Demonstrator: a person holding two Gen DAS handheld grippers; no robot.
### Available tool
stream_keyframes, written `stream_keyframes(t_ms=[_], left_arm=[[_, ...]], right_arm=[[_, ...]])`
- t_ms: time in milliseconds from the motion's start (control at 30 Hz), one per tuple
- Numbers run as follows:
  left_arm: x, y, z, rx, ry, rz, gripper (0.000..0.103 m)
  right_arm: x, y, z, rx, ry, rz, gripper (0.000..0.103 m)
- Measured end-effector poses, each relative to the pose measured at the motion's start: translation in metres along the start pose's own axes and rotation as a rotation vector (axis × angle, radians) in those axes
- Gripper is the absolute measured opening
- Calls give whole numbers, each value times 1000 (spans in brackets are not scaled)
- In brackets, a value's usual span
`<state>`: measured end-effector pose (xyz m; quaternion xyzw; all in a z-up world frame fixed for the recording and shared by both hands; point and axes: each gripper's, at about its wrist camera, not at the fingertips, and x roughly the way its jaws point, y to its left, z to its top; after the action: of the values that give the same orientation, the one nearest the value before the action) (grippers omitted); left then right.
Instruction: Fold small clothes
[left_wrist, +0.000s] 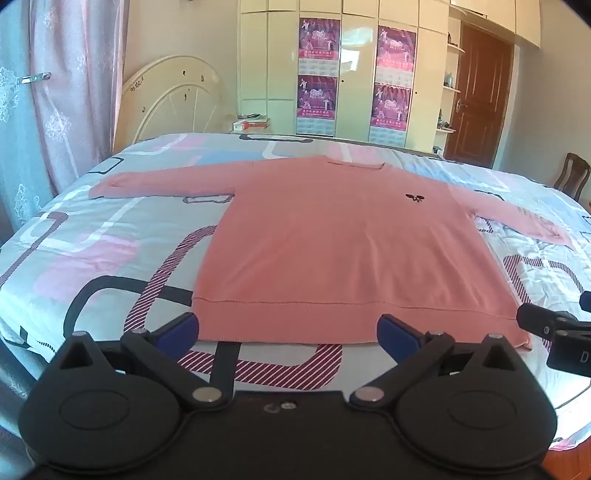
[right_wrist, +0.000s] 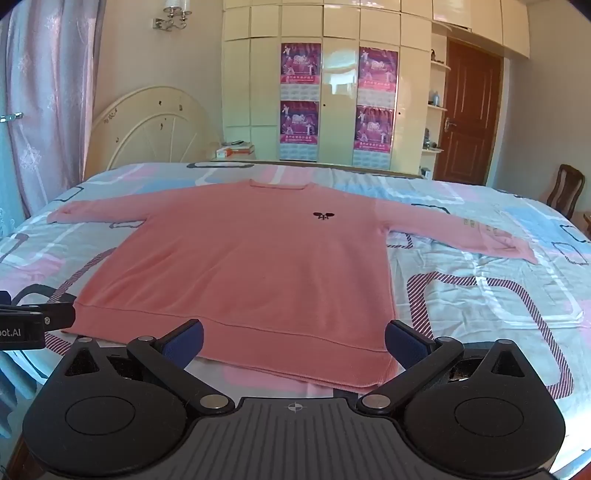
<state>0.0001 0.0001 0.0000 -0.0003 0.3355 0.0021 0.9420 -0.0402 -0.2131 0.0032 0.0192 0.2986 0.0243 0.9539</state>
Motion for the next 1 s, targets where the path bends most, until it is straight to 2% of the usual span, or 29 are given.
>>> stream_keyframes(t_ms=[267,333,1000], left_arm=[[-6,1,-1,-1,-20,2,103],[1,2,0,2,8,2,103],[-2,-1,5,14,-2,5,103]], right_arm=[[3,-3,1,6,-3,0,103],[2,-3,0,8,-7,1,103],[-2,-2,1,23,-16,1,103]])
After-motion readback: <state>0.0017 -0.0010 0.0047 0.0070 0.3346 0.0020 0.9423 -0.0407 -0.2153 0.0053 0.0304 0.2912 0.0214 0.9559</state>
